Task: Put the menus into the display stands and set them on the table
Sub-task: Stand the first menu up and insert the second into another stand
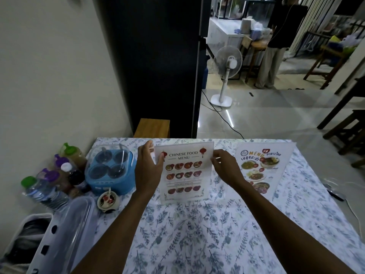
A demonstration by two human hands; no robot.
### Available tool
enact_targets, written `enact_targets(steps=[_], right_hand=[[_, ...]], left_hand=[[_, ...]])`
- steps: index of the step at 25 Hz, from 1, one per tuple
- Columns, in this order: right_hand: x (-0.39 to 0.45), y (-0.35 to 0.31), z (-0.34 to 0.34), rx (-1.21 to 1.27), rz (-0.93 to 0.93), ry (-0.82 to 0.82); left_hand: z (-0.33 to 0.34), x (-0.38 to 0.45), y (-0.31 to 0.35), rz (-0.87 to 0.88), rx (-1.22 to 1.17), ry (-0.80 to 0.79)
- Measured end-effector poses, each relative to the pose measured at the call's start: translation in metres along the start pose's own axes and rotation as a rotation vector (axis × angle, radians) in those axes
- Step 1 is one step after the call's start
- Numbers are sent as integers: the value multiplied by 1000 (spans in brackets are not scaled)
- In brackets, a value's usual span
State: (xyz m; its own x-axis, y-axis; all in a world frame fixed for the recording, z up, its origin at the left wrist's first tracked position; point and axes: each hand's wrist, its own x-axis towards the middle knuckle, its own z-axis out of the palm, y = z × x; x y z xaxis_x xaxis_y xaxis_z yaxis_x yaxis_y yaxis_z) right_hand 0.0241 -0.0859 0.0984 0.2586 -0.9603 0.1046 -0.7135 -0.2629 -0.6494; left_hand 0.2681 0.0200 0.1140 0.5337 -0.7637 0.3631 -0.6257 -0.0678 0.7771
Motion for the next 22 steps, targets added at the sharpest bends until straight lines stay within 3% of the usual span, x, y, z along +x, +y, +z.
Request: enact_targets(steps=[4,13,19,22], right_hand=[[-11,9,-19,7,-35,60],[-60,48,-74,-2,29,178],[-103,95,-117,-41,184,235],[-118,119,-129,-56,279,242]], left_hand=[[7,-4,35,202,56,58],[86,-42,100,422,-83,-140],[137,-73,123,438,-148,-317],[160,-86,122,271,-209,-436]])
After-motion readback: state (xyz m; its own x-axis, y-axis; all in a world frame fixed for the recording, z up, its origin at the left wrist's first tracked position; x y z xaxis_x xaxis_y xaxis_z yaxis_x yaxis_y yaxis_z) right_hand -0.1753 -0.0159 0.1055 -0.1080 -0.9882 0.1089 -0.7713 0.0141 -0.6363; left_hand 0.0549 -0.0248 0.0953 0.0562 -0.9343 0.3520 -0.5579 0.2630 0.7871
